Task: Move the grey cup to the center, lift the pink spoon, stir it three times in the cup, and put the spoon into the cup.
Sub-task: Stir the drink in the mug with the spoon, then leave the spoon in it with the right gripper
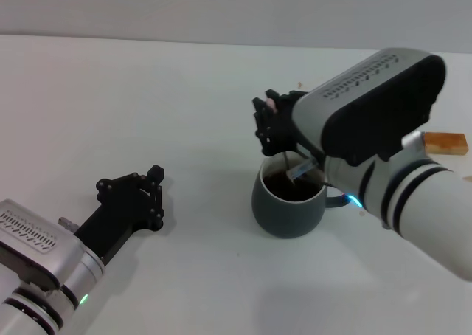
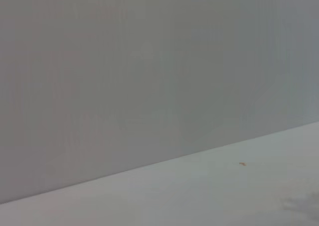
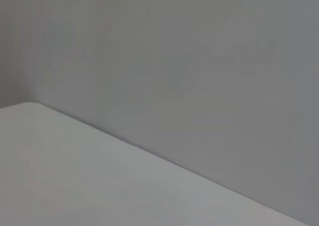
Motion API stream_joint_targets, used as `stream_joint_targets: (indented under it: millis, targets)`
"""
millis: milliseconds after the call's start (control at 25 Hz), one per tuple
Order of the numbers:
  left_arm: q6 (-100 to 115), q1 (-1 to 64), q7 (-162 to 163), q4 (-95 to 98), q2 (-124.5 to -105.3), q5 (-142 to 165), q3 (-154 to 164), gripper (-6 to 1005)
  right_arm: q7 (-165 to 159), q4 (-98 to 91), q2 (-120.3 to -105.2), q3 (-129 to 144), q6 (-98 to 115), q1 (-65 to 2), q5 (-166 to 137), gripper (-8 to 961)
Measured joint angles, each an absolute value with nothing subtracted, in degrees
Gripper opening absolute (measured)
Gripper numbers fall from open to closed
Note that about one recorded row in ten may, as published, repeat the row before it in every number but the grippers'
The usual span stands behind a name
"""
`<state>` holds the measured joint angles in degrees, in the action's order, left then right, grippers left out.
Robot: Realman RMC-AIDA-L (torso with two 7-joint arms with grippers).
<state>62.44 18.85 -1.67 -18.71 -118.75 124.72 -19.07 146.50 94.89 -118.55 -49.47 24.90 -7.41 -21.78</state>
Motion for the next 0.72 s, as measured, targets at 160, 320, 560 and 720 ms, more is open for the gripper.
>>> stream_joint_targets:
  millis: [160,320,560,720]
  targets:
    - [62.4,19.1,-1.7,-18.6,-118.74,124.7,-19.1,-2,146.6,96.2,-118.45,-49.7,25.2,-4.5,-22.9,29]
    - [62.4,19.2,-1.7,-18.6,-118.74,124.7,-19.1,-2,146.7,98.1,-118.51,-49.0,25.2,-0.9,-24.3,29]
    - [62.4,19.2,-1.7,-18.4,-118.66,124.7,-19.1,-2,146.6,99.0,-118.7,-46.1,25.4,-0.4,-24.3,28]
    - [62.4,19.2,-1.7,-18.3,-118.68,124.9,-19.1,-2,146.2,97.7,-118.9,-44.7,25.4,-3.5,-23.8,28]
